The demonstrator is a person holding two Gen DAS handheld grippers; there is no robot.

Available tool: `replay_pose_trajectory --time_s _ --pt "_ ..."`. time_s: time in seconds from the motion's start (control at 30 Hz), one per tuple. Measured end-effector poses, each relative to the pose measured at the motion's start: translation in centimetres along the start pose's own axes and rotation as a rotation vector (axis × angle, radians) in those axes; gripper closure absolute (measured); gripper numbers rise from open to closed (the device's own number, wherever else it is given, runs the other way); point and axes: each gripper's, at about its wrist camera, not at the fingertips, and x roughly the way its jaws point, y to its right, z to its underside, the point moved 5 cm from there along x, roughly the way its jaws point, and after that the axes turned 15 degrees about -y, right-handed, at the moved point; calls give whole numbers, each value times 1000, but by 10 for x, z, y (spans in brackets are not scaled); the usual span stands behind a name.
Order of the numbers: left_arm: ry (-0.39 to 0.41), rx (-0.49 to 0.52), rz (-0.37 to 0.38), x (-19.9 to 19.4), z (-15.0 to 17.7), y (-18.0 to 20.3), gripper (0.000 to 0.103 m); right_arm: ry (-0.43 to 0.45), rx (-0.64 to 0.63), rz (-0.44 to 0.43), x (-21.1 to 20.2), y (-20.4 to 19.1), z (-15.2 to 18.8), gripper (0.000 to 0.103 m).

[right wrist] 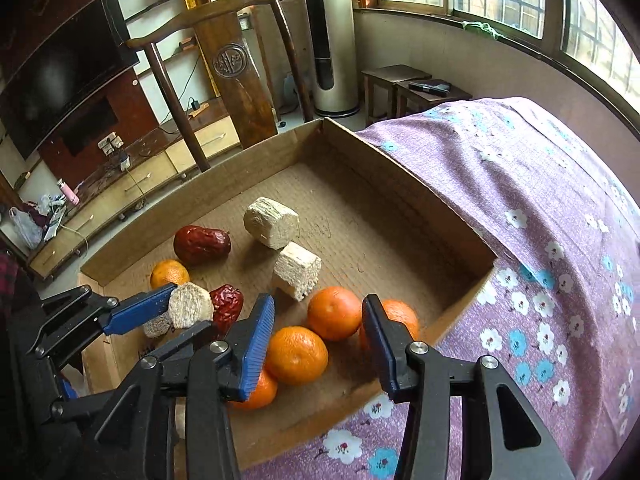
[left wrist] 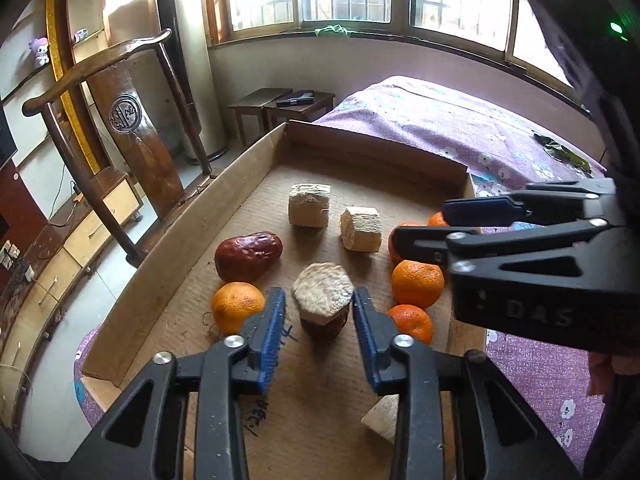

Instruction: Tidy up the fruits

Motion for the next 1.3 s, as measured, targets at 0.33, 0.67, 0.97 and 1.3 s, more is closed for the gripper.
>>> replay_pose_trajectory --time_s 0.33,0.67,0.97,1.3 --pt "90 -37 -39 -27 9 -7 22 121 102 53 -49 7 46 20" --pt "159 -39 -57 -56 24 0 15 149 144 55 -67 1 85 16" --pt "171 -42 -47 -65 30 4 15 160 150 54 -77 -1 101 15" --pt "176 -44 -49 -69 33 5 15 159 140 58 -78 -5 103 15"
